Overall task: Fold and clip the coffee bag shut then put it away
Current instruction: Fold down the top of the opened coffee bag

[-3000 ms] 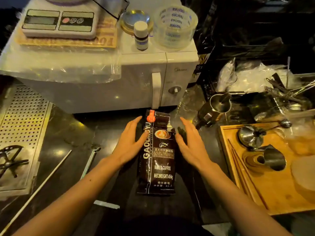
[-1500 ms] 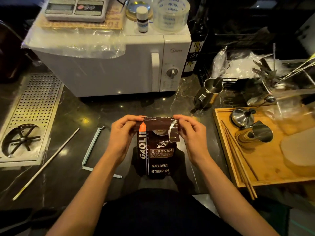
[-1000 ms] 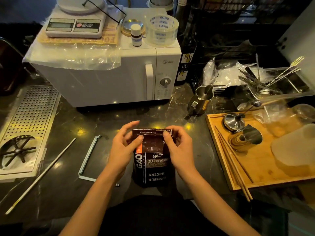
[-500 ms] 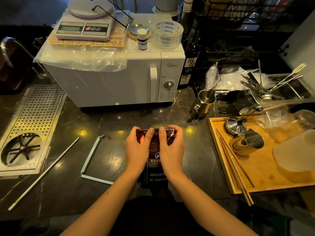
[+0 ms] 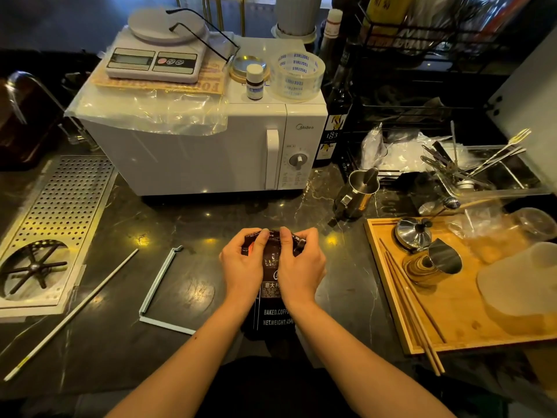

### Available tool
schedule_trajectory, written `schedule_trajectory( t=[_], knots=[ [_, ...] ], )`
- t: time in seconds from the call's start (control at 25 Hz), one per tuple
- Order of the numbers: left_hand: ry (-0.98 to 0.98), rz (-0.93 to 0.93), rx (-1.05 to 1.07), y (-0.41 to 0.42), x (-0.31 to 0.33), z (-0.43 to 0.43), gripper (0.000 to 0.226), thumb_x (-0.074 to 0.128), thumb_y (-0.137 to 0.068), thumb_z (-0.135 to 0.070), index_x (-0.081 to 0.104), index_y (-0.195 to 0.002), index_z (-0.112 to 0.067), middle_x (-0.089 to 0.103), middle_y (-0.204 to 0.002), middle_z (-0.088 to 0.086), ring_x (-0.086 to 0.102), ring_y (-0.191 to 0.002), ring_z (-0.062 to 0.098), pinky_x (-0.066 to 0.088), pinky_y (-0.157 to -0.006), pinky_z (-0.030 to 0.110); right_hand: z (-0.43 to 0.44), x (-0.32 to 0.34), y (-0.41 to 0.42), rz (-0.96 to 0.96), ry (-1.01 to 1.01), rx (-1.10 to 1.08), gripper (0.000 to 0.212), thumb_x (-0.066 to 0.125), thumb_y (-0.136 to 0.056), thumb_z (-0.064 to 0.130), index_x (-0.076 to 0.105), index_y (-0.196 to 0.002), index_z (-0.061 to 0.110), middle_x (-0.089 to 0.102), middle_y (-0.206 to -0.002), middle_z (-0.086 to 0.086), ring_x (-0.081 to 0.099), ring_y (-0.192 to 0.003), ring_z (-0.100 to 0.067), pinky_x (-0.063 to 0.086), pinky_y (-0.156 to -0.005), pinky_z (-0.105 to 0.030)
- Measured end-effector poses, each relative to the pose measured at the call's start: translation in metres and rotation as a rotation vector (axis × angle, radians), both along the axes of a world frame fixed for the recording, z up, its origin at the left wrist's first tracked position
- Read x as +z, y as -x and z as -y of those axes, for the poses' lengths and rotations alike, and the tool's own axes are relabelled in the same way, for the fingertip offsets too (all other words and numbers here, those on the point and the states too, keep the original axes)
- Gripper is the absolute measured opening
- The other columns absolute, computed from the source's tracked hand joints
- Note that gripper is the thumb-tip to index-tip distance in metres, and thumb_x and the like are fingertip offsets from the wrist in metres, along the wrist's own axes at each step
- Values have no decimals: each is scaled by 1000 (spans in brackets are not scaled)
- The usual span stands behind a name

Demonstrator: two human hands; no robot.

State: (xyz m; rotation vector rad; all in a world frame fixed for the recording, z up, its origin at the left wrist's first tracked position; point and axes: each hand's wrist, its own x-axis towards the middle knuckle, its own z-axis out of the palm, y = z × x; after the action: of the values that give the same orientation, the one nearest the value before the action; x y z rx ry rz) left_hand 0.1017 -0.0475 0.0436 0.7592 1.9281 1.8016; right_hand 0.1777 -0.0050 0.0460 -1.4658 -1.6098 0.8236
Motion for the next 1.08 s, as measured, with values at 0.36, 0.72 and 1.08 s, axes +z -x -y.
schedule_trajectory(
  t=[0.36,0.72,1.08],
  knots=[
    [-66,-125,4,-8,0,12,18,63,-93,-7,72,-98,-22,72,-92,-14,68,-89,0,50,-76,12,12,-6,-7,-47,-208,75,11,68,-92,26,73,-102,26,61,-89,10,57,-77,-1,41,-63,-10],
    [-34,-205,12,-10,2,14,15,62,-92,-3,73,-96,-12,67,-86,-21,64,-82,-9,45,-71,6,13,-5,-6,8,-213,51,8,66,-91,20,66,-83,18,60,-86,10,50,-74,-2,40,-58,-20],
    [14,-151,33,-9,-3,15,16,56,-98,-13,71,-94,-17,67,-82,-20,64,-79,-7,45,-68,7,12,4,-5,-227,6,-5,14,74,-86,21,66,-76,27,65,-72,17,61,-74,6,47,-70,-15]
  ],
)
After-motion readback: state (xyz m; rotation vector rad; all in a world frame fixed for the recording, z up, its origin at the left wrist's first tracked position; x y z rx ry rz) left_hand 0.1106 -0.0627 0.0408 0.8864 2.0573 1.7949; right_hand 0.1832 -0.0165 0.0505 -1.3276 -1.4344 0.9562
